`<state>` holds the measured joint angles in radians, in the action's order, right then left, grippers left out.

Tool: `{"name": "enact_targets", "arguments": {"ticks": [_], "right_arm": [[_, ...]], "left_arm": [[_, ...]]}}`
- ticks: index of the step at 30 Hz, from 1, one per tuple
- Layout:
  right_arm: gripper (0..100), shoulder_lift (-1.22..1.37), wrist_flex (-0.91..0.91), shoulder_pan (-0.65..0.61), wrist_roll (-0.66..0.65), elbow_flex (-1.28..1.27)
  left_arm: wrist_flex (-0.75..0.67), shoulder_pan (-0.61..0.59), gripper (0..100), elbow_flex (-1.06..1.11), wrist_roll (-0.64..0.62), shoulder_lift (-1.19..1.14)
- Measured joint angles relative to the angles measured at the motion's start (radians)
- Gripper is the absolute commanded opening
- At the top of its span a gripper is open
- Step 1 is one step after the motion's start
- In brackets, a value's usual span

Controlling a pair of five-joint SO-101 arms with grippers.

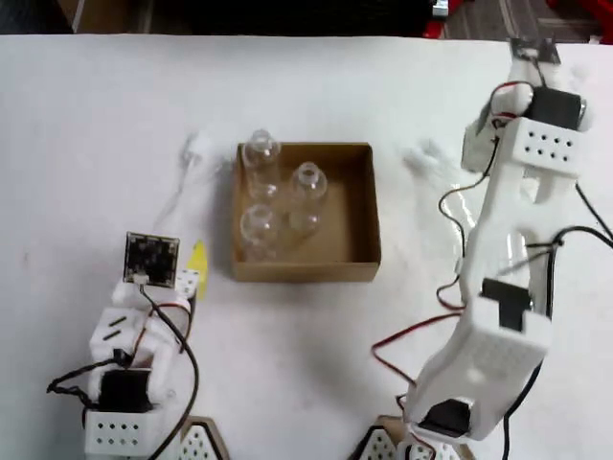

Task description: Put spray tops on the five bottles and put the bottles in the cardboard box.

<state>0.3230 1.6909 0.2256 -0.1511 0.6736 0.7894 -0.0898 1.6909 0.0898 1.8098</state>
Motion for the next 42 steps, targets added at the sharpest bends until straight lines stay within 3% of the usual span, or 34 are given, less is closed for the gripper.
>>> {"name": "enact_targets", "arguments": {"ticks": [4,11,24,35,38,42], "right_arm": [[1.6,-0.124,0.003,0.002,0.000,-0.031],[1.6,-0.425,-0.009,-0.066,-0.029,-0.304],[1.6,-0.971,-0.491,-0.249,-0.052,-0.997],[1.8,-1.025,-0.901,-0.319,-0.058,-1.260],[2.3,-1.026,-0.876,-0.315,-0.091,-1.255],[9.1,-0.933,-0.723,-0.305,-0.269,-1.162]], "left_arm": [[0.000,0.000,16,0.000,0.000,0.000],[0.000,0.000,16,0.000,0.000,0.000],[0.000,0.000,16,0.000,0.000,0.000],[0.000,0.000,16,0.000,0.000,0.000],[0.000,0.000,16,0.000,0.000,0.000],[0.000,0.000,16,0.000,0.000,0.000]]}}
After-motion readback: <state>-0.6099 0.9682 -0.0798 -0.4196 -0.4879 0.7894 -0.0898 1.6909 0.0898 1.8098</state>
